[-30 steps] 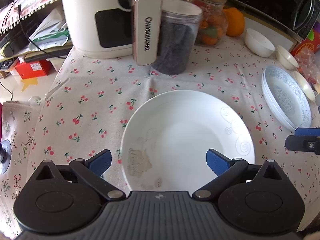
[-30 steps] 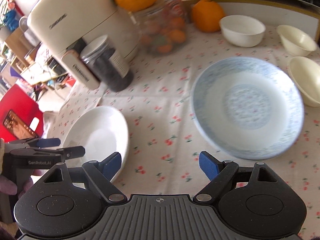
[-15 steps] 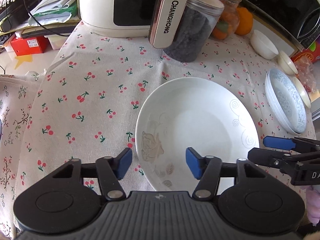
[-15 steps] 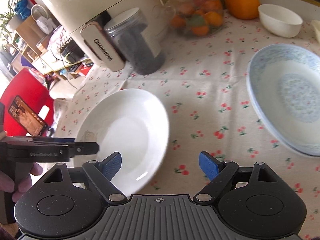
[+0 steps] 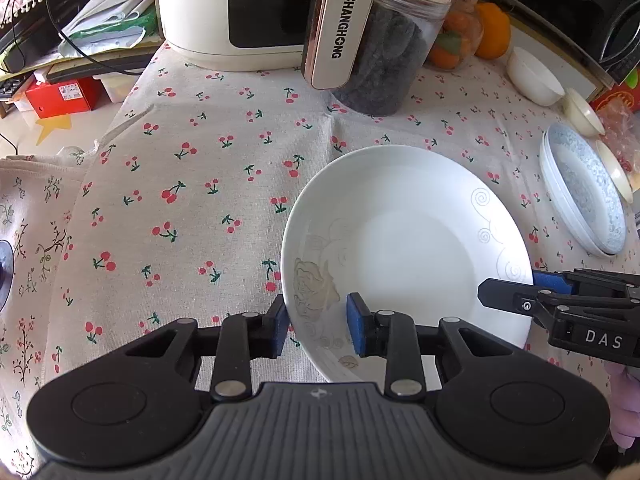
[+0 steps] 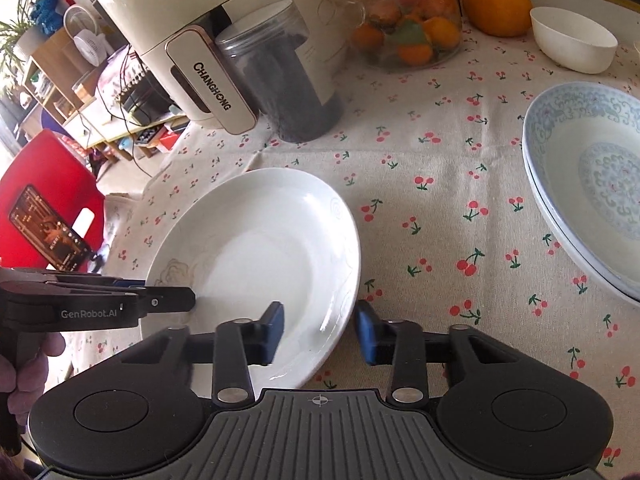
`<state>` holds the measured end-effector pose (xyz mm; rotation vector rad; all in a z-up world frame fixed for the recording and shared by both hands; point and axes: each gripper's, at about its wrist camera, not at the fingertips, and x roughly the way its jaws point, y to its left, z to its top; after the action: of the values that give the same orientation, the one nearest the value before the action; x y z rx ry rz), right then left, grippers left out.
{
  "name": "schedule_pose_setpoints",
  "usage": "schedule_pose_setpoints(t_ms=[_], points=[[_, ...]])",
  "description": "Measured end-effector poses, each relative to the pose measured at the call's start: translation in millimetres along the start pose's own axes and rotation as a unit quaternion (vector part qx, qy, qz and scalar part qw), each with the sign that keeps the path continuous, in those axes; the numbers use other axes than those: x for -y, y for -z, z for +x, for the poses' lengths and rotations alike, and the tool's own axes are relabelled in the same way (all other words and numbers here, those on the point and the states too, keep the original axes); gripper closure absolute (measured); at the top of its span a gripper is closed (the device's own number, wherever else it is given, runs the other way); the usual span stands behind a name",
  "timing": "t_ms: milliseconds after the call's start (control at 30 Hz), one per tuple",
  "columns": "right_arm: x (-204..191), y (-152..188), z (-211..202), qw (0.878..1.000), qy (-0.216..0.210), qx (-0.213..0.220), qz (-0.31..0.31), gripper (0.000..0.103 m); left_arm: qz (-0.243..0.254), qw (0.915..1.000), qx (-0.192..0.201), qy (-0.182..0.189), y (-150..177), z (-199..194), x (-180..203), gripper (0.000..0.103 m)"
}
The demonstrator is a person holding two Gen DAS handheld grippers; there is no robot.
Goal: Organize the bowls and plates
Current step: 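Close both grippers on the white plate rim and lift it, then carry the white plate over the stacked blue plates and lower it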
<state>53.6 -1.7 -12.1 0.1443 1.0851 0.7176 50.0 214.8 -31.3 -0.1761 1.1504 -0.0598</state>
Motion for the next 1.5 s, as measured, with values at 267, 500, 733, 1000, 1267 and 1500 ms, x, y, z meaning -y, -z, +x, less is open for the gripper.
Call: schedule_pose_setpoints(t_ms=[267, 500, 733, 1000, 1267, 1500], points=[[1, -1, -5, 1.000, 0.009, 0.005, -0.005, 0.081, -0.001, 0.9997, 0.022, -0.008, 0, -8, 3, 0.079], [10, -8, -19, 1.000, 0.007, 0.025, 0.014, 0.081, -0.004, 0.9987, 0.050, 0.001, -5, -15, 10, 0.082], [21, -15, -33, 0.999, 0.009, 0.042, 0.023, 0.082, 0.008, 0.9971, 0.075, 0.007, -11, -21, 26, 0.083], [38, -22, -49, 0.997, 0.015, 0.062, 0.038, 0.082, 0.014, 0.9959, 0.088, 0.017, -18, -23, 44, 0.083], [59, -25, -65, 0.995, 0.022, 0.080, 0.053, 0.082, 0.024, 0.9947, 0.096, 0.027, -25, -22, 67, 0.083], [81, -26, -82, 0.992, 0.031, 0.095, 0.072, 0.082, 0.032, 0.9937, 0.101, 0.038, -30, -19, 91, 0.083]])
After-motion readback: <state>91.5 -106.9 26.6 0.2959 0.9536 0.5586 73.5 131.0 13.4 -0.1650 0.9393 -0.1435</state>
